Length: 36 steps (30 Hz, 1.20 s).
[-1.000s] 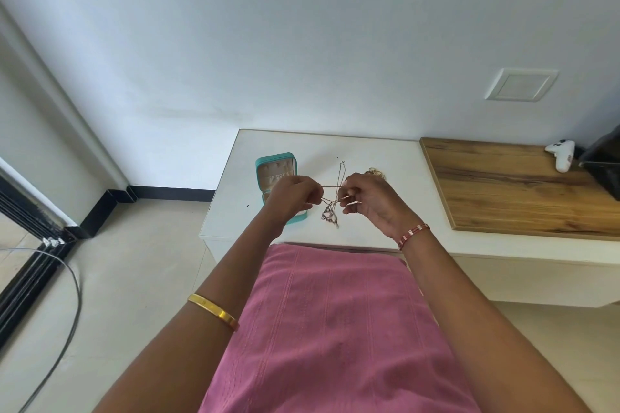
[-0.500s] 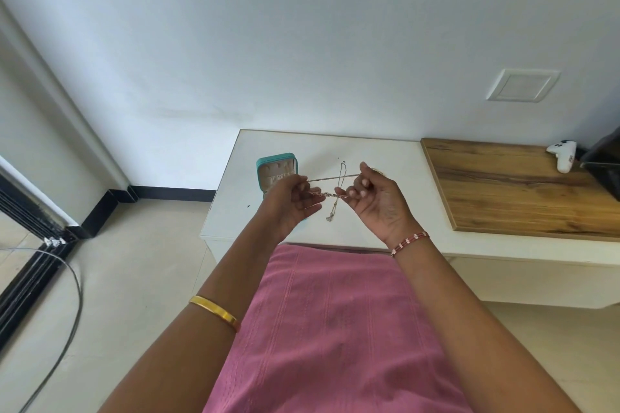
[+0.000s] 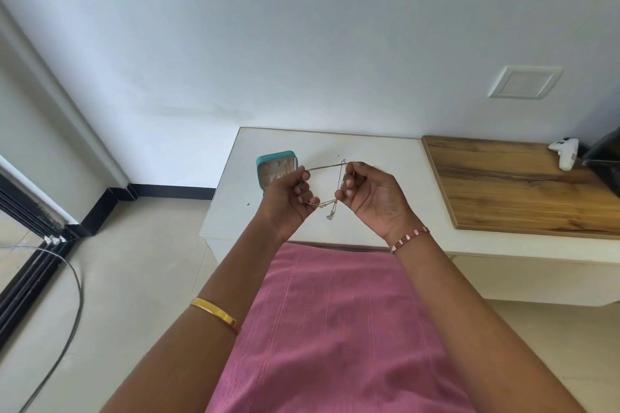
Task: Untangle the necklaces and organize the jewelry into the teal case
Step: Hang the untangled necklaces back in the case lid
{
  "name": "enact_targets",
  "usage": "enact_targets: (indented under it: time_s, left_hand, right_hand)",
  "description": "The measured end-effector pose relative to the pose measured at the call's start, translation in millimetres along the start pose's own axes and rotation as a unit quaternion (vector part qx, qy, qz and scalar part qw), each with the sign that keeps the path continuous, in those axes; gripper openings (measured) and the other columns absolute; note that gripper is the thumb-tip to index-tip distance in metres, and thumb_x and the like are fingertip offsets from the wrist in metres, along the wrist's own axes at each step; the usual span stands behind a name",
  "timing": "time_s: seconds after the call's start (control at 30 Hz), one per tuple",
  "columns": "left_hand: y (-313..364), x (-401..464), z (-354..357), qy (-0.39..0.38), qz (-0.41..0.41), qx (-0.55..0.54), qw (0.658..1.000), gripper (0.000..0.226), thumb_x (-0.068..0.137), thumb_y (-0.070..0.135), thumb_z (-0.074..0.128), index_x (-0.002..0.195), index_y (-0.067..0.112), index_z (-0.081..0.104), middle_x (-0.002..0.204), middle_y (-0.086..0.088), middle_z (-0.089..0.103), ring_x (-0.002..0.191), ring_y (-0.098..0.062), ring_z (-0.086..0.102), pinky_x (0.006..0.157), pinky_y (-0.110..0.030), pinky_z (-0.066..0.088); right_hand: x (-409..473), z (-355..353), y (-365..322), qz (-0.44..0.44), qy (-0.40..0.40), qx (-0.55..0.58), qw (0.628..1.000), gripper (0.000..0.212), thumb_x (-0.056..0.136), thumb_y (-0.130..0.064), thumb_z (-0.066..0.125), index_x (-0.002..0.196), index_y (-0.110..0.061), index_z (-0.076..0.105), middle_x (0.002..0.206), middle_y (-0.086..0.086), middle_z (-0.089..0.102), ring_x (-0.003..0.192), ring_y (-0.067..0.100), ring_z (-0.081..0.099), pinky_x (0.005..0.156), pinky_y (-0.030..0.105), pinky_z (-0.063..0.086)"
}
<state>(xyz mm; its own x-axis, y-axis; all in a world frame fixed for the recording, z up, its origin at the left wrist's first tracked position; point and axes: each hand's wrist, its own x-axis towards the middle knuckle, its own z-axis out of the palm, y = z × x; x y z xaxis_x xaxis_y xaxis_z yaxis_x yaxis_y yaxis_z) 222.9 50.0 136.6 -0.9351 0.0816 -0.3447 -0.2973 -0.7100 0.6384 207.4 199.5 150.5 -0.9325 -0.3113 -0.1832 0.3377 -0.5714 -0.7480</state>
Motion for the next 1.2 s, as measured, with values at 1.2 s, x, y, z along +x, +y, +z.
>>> enact_targets:
  time_s: [1.2]
  left_hand:
    - [22.4, 112.8, -98.2, 0.279, 0.103, 0.32, 0.899, 0.028, 0.092, 0.013, 0.049, 0.119, 0.014, 0.055, 0.108, -0.002, 0.058, 0.082, -0.007, 0.055, 0.066, -0.016, 0.043]
  right_hand:
    - [144.0, -4.7, 59.3, 0.03, 0.049, -0.429, 0.901, 0.007, 0.085, -0.004, 0.061, 0.08, -0.005, 0.066, 0.062, 0.007, 0.06, 0.045, 0.006, 0.051, 0.052, 0.018, 0.048]
